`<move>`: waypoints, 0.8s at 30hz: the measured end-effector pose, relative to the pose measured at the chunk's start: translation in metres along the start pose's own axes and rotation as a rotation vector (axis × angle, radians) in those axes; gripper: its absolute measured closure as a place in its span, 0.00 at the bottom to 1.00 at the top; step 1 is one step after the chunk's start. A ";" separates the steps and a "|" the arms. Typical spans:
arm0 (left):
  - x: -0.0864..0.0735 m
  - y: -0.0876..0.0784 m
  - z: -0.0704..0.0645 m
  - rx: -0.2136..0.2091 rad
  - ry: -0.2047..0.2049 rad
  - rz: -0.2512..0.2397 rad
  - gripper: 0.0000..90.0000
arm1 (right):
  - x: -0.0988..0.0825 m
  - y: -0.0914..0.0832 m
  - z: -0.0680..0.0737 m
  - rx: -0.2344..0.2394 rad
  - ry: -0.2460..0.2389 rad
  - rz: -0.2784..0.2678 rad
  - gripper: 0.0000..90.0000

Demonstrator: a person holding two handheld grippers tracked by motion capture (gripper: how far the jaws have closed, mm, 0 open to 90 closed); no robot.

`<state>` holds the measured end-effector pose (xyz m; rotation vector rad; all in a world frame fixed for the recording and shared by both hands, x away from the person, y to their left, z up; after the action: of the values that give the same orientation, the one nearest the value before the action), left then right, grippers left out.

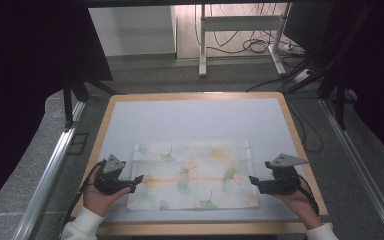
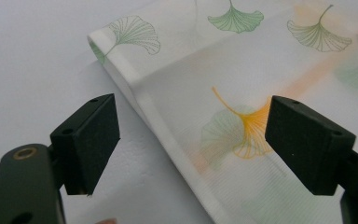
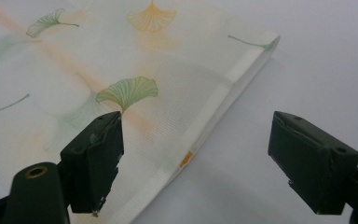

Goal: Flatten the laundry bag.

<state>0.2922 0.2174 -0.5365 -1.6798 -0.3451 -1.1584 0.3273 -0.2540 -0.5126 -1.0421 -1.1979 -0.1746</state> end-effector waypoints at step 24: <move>0.009 0.003 -0.024 -0.097 0.032 0.012 0.24 | 0.019 0.005 0.028 0.083 -0.113 0.049 0.23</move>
<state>0.2861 0.1931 -0.5310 -1.7431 -0.2616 -1.2087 0.3187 -0.2231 -0.4999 -1.0185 -1.2702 -0.0280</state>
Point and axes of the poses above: each handheld gripper's, and its own axes: y roughly forward along the jaws, x roughly out of its top, z roughly to its left, the point moved 4 cm from there along y, roughly forward along the jaws, and after that the axes turned 6 degrees about -z, right-handed, at the moved point
